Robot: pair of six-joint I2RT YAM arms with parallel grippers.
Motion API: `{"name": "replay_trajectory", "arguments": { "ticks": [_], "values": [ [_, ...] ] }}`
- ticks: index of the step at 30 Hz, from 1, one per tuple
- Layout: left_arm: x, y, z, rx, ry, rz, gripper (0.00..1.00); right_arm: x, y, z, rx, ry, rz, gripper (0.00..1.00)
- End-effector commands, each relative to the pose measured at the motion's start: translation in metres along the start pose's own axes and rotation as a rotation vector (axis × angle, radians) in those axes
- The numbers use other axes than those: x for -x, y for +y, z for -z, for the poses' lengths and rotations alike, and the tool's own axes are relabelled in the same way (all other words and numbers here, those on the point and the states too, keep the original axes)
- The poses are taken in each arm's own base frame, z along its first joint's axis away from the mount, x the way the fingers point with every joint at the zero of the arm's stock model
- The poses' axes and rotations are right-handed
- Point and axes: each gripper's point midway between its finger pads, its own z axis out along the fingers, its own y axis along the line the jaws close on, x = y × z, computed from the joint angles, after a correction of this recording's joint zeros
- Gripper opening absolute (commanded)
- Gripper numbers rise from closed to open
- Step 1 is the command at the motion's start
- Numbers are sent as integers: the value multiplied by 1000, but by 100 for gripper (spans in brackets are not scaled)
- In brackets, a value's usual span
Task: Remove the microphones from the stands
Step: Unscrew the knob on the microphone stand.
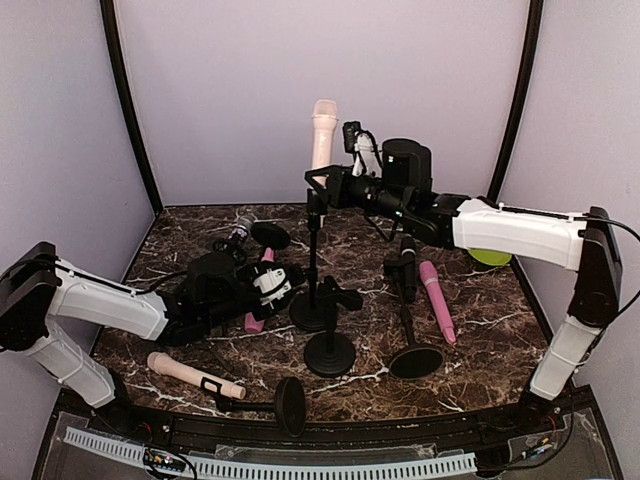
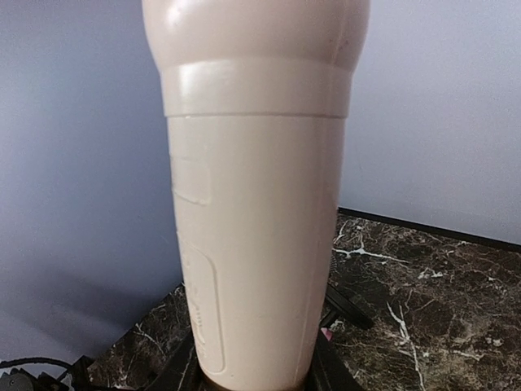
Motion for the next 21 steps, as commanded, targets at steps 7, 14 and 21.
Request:
{"name": "replay_trajectory", "arguments": {
  "ticks": [7,14,21],
  "values": [
    [19,17,-16,75,-26,-83,51,14,8,-5,27,-31,-9,29],
    [13,6,-28,20,4,-76,49,15,8,-5,28,-31,-9,29],
    [6,-5,-30,-28,32,-68,49,15,8,-5,28,-31,-7,29]
  ]
}}
